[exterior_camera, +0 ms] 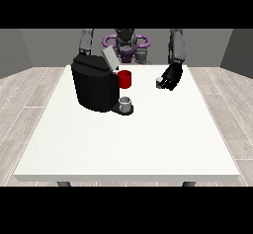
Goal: Insert the coffee pod into the coffee machine and close the lid
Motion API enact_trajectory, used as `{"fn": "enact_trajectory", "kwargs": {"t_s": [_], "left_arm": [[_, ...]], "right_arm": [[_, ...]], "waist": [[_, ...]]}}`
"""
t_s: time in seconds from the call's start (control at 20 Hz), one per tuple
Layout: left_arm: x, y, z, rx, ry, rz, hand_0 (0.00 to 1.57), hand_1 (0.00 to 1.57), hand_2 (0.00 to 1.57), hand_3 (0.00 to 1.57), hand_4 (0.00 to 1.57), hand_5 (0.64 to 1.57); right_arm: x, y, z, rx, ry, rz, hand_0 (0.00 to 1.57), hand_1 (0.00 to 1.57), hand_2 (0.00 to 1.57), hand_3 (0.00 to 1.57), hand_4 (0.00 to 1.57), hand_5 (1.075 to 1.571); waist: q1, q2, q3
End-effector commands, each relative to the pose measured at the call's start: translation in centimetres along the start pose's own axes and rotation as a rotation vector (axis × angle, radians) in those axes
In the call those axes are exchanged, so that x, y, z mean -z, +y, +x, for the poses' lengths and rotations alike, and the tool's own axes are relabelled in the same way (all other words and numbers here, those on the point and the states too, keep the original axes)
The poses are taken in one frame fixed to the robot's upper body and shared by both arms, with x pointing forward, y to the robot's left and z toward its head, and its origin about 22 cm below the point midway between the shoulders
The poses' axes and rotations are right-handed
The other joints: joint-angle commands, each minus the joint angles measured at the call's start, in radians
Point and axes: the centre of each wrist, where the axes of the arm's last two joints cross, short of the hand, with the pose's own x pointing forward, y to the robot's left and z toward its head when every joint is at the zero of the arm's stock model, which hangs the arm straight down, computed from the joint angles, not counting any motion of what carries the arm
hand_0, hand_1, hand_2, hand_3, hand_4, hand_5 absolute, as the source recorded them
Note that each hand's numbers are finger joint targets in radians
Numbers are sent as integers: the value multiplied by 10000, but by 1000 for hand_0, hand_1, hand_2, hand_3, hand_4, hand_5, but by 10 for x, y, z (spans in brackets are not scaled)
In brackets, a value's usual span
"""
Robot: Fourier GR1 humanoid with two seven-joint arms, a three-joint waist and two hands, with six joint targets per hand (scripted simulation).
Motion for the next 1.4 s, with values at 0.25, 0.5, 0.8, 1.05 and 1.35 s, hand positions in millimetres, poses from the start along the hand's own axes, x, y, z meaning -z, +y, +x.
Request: {"fn": "enact_trajectory", "kwargs": {"t_s": [0.25, 0.5, 0.8, 1.05, 1.35], "left_arm": [[25, 8, 51, -454, -581, -1089, 1371, 1371, 1379, 1325, 504, 1571], [32, 59, 62, -336, -976, -702, 1418, 1418, 1400, 1334, 534, 1571], [42, 52, 93, -354, -1219, -994, 1331, 1331, 1351, 1323, 592, 1571], [44, 106, 104, -1288, -1045, -373, 956, 956, 1160, 1358, 517, 1571], [41, 149, 108, -1352, -785, 305, 1256, 1256, 1287, 1265, 488, 1571]], "right_arm": [[-4, -18, -36, -257, 1074, -110, 0, 0, 0, 0, 0, 1571], [7, 12, -16, -299, 472, 47, 0, 0, 0, 0, 0, 1571], [6, -16, -20, 183, 682, 437, 0, 0, 0, 0, 0, 1571], [-3, -1, -23, 180, 161, 532, 0, 0, 0, 0, 0, 1571], [18, 0, 23, 383, -552, 406, 0, 0, 0, 0, 0, 1571]], "waist": [[299, -1255, 5], [175, -809, 1], [-227, -1485, 2], [-637, -1329, 2], [-1255, -756, -1]]}}
